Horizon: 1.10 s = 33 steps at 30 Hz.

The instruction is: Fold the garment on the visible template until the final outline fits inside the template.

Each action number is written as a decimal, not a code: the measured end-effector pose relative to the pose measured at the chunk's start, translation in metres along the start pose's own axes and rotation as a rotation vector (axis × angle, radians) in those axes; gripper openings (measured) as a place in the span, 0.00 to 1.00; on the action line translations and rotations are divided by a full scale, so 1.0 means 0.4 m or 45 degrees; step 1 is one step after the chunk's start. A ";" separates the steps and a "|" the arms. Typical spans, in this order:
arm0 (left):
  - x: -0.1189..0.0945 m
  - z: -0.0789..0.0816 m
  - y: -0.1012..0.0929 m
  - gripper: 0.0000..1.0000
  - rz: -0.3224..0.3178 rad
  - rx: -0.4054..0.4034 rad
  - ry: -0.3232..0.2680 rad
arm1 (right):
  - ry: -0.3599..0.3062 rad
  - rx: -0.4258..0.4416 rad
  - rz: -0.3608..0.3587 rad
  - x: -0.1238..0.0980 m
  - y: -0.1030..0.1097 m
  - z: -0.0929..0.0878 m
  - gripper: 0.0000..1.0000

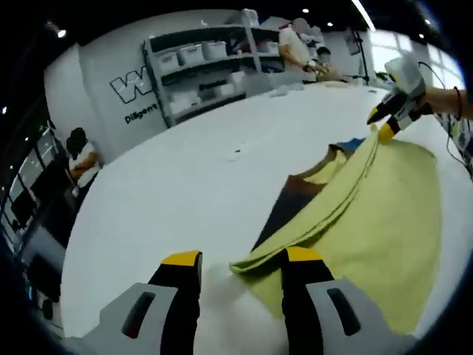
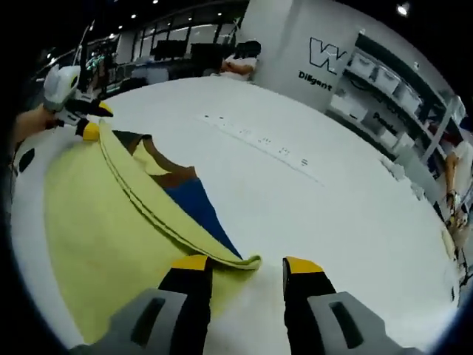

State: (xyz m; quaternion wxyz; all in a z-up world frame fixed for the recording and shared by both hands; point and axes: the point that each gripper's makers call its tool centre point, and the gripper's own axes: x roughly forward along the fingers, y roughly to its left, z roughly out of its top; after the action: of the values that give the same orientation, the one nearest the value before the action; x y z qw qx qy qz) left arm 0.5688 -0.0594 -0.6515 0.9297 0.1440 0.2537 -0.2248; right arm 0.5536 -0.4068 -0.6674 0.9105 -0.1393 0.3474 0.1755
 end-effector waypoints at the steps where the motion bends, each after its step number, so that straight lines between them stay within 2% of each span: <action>1: 0.002 0.000 0.004 0.43 0.012 -0.032 0.000 | -0.026 0.068 0.003 0.004 -0.002 0.004 0.32; 2: 0.003 -0.003 0.012 0.44 0.040 -0.074 0.010 | -0.049 0.179 0.007 0.009 -0.004 0.005 0.32; 7: 0.012 -0.015 0.029 0.45 0.092 -0.246 0.020 | -0.096 0.404 0.045 0.019 0.006 0.008 0.35; 9: 0.017 -0.027 0.033 0.45 0.104 -0.322 0.041 | -0.075 0.462 0.029 0.022 0.002 -0.001 0.36; 10: 0.017 -0.029 0.035 0.45 0.113 -0.328 0.048 | -0.092 0.443 0.027 0.023 -0.001 0.004 0.34; 14: 0.013 -0.030 0.026 0.45 0.110 -0.327 0.058 | -0.098 0.498 0.023 0.025 0.000 0.009 0.36; 19: -0.006 -0.012 0.025 0.46 0.099 -0.350 0.042 | -0.115 0.509 0.030 0.003 0.008 0.022 0.38; 29: -0.058 0.006 -0.001 0.57 0.033 -0.350 0.039 | -0.115 0.483 0.161 -0.063 0.077 0.024 0.48; 33: -0.094 0.017 -0.021 0.61 -0.008 -0.340 0.015 | -0.089 0.453 0.216 -0.096 0.107 0.006 0.53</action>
State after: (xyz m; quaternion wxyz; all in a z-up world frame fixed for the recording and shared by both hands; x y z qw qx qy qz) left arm 0.5386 -0.0562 -0.6268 0.9384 0.0194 0.2874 -0.1911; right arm 0.5104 -0.3761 -0.6450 0.9143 0.0599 0.3515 0.1922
